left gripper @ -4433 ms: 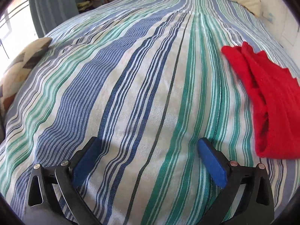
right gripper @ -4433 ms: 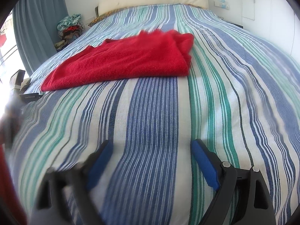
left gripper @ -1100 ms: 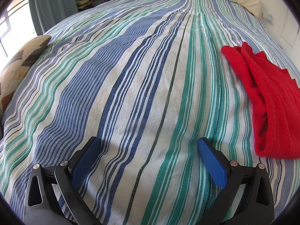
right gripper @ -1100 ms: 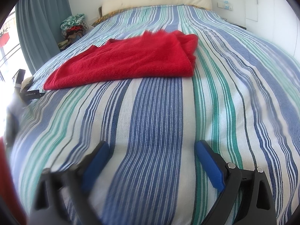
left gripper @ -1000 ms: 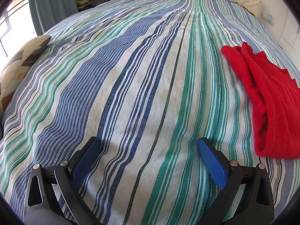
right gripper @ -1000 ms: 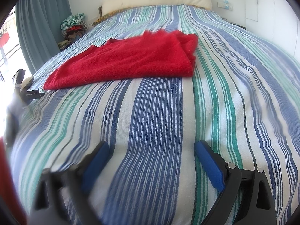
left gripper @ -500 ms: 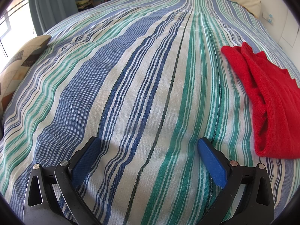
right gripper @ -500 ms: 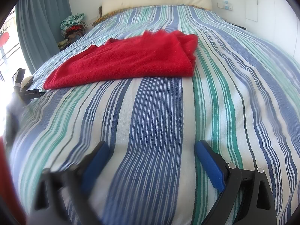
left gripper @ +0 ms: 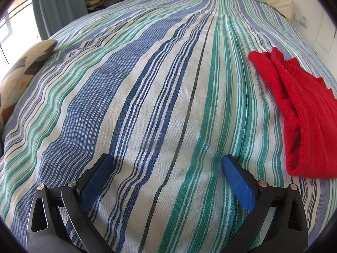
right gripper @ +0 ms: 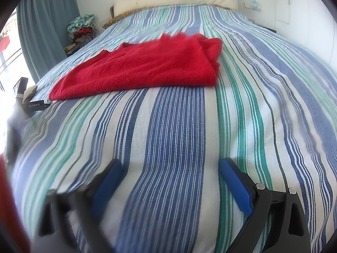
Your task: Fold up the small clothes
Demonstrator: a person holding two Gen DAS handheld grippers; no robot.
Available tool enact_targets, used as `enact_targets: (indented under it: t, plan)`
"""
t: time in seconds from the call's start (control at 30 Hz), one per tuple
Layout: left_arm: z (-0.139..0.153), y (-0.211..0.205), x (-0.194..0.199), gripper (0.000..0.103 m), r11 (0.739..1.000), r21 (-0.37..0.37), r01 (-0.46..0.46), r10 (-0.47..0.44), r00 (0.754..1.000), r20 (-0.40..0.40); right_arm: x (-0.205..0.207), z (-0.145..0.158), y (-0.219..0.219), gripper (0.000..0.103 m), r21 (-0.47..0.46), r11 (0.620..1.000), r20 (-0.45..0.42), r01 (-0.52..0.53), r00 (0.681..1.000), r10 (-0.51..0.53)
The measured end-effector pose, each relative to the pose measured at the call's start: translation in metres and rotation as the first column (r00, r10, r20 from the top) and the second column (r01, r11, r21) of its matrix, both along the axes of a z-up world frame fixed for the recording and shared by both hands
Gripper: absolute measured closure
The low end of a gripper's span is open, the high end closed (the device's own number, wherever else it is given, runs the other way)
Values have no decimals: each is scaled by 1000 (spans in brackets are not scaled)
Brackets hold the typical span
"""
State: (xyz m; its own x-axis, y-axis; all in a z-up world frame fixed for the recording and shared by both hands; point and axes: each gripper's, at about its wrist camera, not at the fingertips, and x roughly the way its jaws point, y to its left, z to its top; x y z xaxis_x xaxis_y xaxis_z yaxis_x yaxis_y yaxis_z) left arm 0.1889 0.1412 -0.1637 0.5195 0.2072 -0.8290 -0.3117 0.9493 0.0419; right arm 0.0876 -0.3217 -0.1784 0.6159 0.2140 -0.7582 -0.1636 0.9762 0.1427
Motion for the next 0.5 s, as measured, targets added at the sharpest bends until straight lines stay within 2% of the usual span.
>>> enact_targets:
  t: [0.13, 0.23, 0.37, 0.5]
  plan:
    - [0, 0, 0, 0, 1000, 0, 0, 0, 1000, 0, 6, 10, -1, 9, 10, 1000, -63, 1, 998, 0]
    - [0, 0, 0, 0, 1000, 0, 0, 0, 1000, 0, 14, 23, -13, 9, 117, 993, -95, 12, 995, -1]
    - [0, 0, 0, 0, 1000, 0, -1, 1, 1000, 0, 37, 50, -37, 9, 201, 979, -58, 41, 998, -30]
    - [0, 0, 0, 0, 1000, 0, 0, 0, 1000, 1, 86, 79, -67, 9, 271, 959, -21, 86, 996, -83]
